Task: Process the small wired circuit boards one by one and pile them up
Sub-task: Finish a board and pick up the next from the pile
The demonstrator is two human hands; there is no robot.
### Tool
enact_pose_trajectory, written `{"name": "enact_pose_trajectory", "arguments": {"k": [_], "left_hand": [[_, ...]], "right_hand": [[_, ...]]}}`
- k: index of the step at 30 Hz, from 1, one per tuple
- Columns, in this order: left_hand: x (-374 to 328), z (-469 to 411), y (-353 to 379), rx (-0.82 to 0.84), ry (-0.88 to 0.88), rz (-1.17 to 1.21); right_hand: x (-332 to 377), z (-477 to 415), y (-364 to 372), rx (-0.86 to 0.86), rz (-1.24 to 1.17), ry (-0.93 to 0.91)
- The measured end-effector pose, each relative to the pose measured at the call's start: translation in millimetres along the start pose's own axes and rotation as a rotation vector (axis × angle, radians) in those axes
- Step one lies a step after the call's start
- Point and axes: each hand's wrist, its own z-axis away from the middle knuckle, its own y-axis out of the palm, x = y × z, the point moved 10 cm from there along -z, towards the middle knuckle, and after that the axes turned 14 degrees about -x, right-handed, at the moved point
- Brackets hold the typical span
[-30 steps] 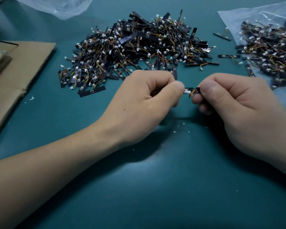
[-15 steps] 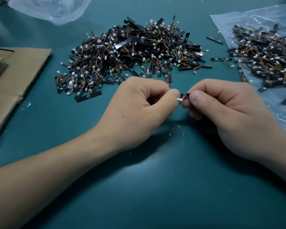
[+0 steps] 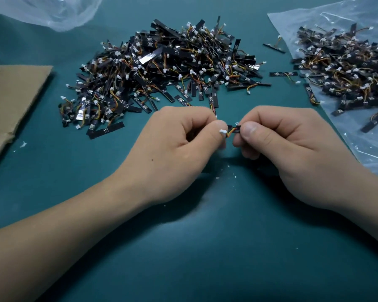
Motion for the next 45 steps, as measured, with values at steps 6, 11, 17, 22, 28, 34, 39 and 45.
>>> {"name": "enact_pose_trajectory", "arguments": {"k": [6, 11, 17, 22, 28, 34, 39, 45], "left_hand": [[-2, 0, 3, 0.038, 0.052, -0.076], [-4, 0, 0, 0.015, 0.049, -0.038], [-3, 1, 0, 0.002, 0.067, -0.025], [-3, 0, -6, -0.058, 0.053, -0.032], [-3, 0, -6, -0.065, 0.046, 0.0], [-3, -2, -6, -0.063, 0.037, 0.044], [-5, -1, 0, 0.019, 0.041, 0.084], [-2, -1, -1, -0.003, 0.037, 0.058]], "right_hand": [[2, -1, -2, -0.022, 0.013, -0.021], [1, -1, -3, -0.026, -0.003, -0.02], [0, -1, -3, -0.03, 0.013, -0.044], [4, -1, -1, -0.033, 0.056, -0.057], [5, 0, -1, -0.026, 0.061, -0.047], [5, -3, 5, 0.122, 0.124, -0.063], [10, 3, 4, 0.066, 0.138, -0.124], [9, 3, 3, 0.07, 0.105, -0.113]]}}
